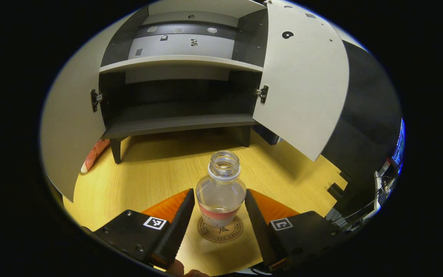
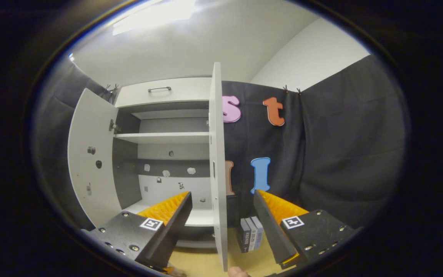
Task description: Grasp the bottle in the cabinet with the left hand and place it on the coaster, then close the right door with the right hand and the left door with the left hand.
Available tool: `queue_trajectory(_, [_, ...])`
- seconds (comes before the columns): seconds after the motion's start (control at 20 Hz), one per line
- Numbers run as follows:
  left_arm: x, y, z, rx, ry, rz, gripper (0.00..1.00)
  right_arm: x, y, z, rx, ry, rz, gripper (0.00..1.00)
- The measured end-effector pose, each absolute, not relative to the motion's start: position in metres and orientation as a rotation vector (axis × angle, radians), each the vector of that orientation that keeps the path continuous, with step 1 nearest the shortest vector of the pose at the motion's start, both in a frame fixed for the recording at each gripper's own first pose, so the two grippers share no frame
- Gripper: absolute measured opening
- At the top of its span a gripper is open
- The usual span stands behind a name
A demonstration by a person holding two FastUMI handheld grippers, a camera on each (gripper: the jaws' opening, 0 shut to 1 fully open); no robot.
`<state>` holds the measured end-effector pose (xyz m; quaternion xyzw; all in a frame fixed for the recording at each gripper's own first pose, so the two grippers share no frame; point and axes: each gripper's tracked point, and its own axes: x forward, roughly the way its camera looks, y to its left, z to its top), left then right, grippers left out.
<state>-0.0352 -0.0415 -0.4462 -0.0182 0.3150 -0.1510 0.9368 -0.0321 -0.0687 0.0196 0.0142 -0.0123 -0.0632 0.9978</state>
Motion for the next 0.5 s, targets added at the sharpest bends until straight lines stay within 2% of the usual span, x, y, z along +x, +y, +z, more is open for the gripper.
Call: queue_trajectory(0.5, [-0.057,-0.046,-0.392,-0.025,0.576,-0.342,0.83,-0.026,-0.079,0.009,0.049,-0.016,-0.124,0.95])
